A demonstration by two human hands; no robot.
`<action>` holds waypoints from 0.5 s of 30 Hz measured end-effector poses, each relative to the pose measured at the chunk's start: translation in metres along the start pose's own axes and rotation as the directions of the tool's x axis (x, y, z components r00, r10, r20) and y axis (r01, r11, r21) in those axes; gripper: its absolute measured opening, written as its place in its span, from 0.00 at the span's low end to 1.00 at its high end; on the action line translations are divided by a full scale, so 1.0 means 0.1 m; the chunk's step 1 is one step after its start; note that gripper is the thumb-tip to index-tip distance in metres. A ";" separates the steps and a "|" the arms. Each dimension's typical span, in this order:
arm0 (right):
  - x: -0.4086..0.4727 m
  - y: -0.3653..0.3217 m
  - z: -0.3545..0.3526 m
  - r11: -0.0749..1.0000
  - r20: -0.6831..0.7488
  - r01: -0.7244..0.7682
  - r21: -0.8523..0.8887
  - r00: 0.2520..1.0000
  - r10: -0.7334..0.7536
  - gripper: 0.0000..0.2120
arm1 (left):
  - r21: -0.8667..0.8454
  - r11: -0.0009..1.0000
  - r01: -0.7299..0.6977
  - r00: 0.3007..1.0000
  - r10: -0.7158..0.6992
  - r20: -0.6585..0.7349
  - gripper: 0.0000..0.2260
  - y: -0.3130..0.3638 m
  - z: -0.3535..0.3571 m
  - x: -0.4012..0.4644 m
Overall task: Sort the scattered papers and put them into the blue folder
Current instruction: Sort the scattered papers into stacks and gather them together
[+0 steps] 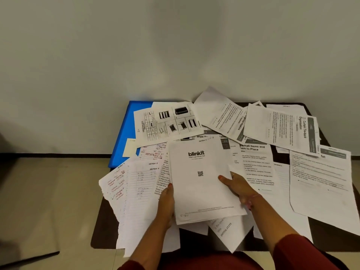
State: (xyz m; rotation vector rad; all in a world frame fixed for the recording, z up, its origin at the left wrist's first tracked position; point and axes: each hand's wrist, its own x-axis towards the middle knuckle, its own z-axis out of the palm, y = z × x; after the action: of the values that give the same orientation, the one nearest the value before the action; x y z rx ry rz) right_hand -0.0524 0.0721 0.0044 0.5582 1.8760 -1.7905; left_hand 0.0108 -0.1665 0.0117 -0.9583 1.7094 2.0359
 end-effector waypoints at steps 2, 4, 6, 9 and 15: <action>0.02 0.00 0.03 1.000 0.003 0.004 -0.008 1.000 -0.004 0.18 | -0.014 1.000 0.005 1.000 -0.006 -0.005 0.15 -0.01 0.00 0.00; 0.03 0.02 0.04 1.000 -0.002 0.013 -0.024 1.000 -0.013 0.16 | 0.016 1.000 -0.007 1.000 0.007 0.001 0.13 -0.01 -0.01 0.01; 0.03 0.03 0.05 0.997 -0.028 0.028 -0.072 0.999 -0.030 0.17 | 0.064 0.998 -0.026 1.000 0.025 0.014 0.11 -0.03 -0.01 0.03; 0.04 0.02 0.07 0.976 -0.044 0.084 -0.201 0.995 -0.094 0.19 | 0.118 0.993 -0.022 1.000 0.020 0.014 0.12 -0.07 0.00 0.05; 0.03 -0.02 0.14 0.936 -0.106 0.140 -0.324 0.977 -0.182 0.27 | 0.172 0.983 -0.069 0.997 0.071 -0.003 0.18 -0.11 0.02 0.08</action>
State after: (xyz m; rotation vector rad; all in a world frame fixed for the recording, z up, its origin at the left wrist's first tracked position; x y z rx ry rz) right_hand -0.0549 0.0582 0.0035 0.4251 2.3035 -1.5332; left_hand 0.0111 -0.1635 -0.0017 -0.8636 1.9128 1.8906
